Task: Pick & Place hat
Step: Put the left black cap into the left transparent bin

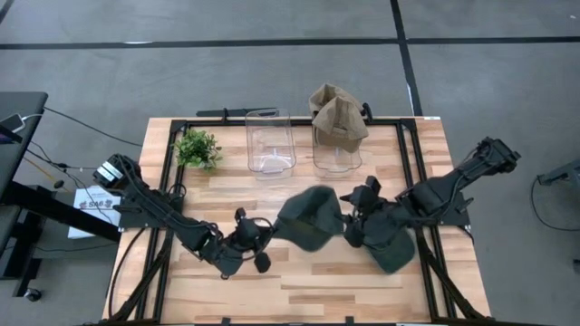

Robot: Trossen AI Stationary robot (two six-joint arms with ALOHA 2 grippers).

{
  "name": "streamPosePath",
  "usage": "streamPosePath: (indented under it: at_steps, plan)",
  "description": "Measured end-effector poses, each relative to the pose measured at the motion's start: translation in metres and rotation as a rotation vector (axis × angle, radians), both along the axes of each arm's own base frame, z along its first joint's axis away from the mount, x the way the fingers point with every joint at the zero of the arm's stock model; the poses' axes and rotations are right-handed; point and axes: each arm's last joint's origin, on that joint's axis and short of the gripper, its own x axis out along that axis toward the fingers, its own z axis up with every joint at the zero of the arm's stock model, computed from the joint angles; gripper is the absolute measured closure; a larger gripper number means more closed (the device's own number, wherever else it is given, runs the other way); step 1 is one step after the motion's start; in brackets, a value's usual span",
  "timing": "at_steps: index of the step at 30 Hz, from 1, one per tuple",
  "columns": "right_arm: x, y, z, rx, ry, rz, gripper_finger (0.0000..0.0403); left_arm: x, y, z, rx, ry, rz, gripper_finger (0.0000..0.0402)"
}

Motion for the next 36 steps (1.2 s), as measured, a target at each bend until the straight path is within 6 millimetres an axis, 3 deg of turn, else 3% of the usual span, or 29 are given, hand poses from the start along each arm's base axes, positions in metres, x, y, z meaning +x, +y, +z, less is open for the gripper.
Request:
streamPosePath:
  at_steps: [9,15,22,27,36]
  plan:
    - [-0.020,0.011,-0.002,0.083,0.011,-0.059,0.0189,0.012,0.022,0.001,-0.011,-0.027,0.121,0.0389]
    - [-0.019,0.033,-0.021,0.005,0.004,-0.136,0.0193,0.021,0.038,0.002,-0.013,-0.046,0.189,0.0389]
    - [-0.001,0.059,-0.062,-0.141,-0.045,-0.247,0.0210,0.028,0.047,0.007,0.023,-0.069,0.214,0.0389]
    - [0.017,0.060,-0.089,-0.164,-0.037,-0.337,0.0232,0.032,0.049,0.014,0.029,-0.113,0.214,0.0389]
    - [0.039,0.051,-0.098,-0.201,-0.062,-0.373,0.0251,0.030,0.045,0.016,0.018,-0.126,0.201,0.0389]
